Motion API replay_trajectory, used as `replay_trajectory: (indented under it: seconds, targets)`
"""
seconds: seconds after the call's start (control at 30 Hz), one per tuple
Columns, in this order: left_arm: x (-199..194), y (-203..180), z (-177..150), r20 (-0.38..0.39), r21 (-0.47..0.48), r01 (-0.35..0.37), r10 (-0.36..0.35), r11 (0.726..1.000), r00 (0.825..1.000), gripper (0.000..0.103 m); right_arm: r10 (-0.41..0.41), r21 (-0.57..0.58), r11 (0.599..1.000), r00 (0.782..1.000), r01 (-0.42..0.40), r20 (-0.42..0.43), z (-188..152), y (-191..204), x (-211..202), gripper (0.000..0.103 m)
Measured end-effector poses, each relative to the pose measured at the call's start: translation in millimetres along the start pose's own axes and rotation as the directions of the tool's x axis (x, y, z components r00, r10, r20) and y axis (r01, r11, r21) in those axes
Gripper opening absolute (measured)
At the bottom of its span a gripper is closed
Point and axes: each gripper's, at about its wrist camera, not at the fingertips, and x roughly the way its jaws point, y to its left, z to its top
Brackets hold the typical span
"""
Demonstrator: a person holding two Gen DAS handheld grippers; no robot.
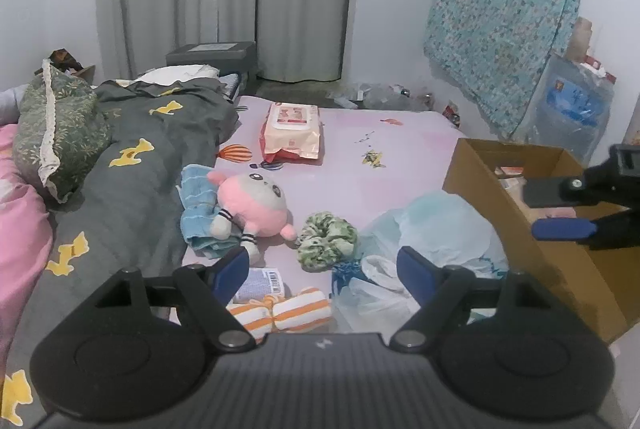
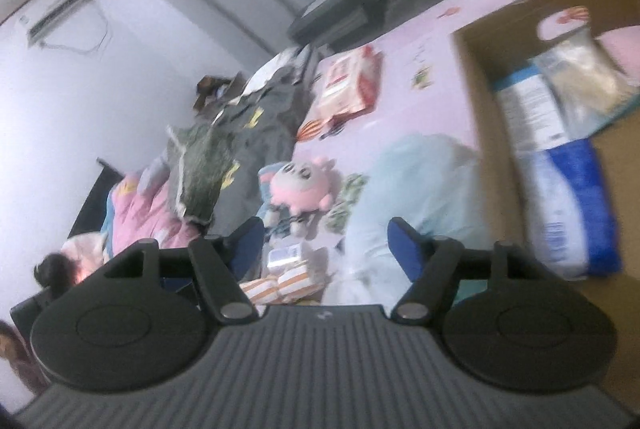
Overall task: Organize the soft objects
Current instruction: 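Move the right gripper back to the bed toward the pink plush toy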
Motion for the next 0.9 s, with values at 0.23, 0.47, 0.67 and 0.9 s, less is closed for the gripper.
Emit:
replay_trajectory:
  seconds: [0.23,0.47,0.67,0.9]
  targets:
    - [-1.6,5.9,-0.5,0.021,0.004,-0.02,0.02,1.0,1.0,0.083,0.078,0.027,0.997,0.996,-0.077,-0.044,-9.4,24.7,28.4,0.074]
    - [3.1,10.8,2.9,0.024,0.037,-0.036,0.036,0.999,0.999,0.083,0.078,-0.022,0.997,0.992,-0.08,-0.098,-8.9,55.2,51.5,0.076]
    - [0.2,22.7,15.0,0.08,0.027,-0.021,0.019,0.999,0.997,0.083,0.067,-0.074,0.994,0.985,-0.08,-0.156,18.9,94.2,75.4,0.078]
    - [12.7,41.4,30.0,0.117,0.019,-0.036,0.033,0.999,0.993,0.087,-0.001,-0.185,0.982,0.969,-0.046,-0.247,67.9,132.9,120.8,0.082]
